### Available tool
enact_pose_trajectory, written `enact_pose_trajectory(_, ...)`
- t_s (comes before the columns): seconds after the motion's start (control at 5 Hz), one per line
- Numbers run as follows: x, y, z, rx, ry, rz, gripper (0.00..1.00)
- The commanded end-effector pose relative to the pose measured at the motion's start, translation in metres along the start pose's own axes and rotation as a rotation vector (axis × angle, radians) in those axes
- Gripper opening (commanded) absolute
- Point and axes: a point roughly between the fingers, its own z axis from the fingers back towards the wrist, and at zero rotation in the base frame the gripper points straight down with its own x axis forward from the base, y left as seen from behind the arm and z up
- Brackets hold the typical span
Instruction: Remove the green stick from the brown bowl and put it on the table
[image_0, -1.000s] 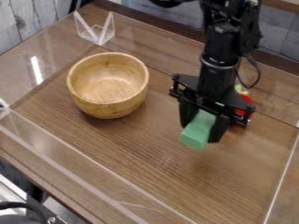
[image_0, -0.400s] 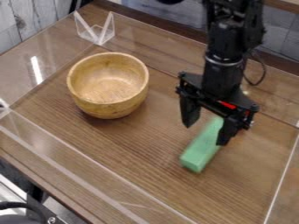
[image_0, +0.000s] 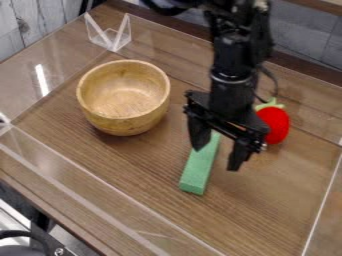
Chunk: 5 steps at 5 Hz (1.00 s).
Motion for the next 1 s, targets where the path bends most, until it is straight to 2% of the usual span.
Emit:
enact_pose_trajectory(0.0, 0.002, 0.011, 0.009, -0.006, -0.058, -0.013, 1.0)
enact_pose_trajectory(0.2, -0.005, 0.008, 0.01, -0.009, -0.055, -0.026, 0.0)
enact_pose_trajectory(0.6, -0.02, 0.001, 0.016, -0.022, -0.051, -0.045, 0.0)
enact_pose_trajectory(0.8, -0.014, 0.0, 0.017, -0.033, -0.051, -0.014, 0.0)
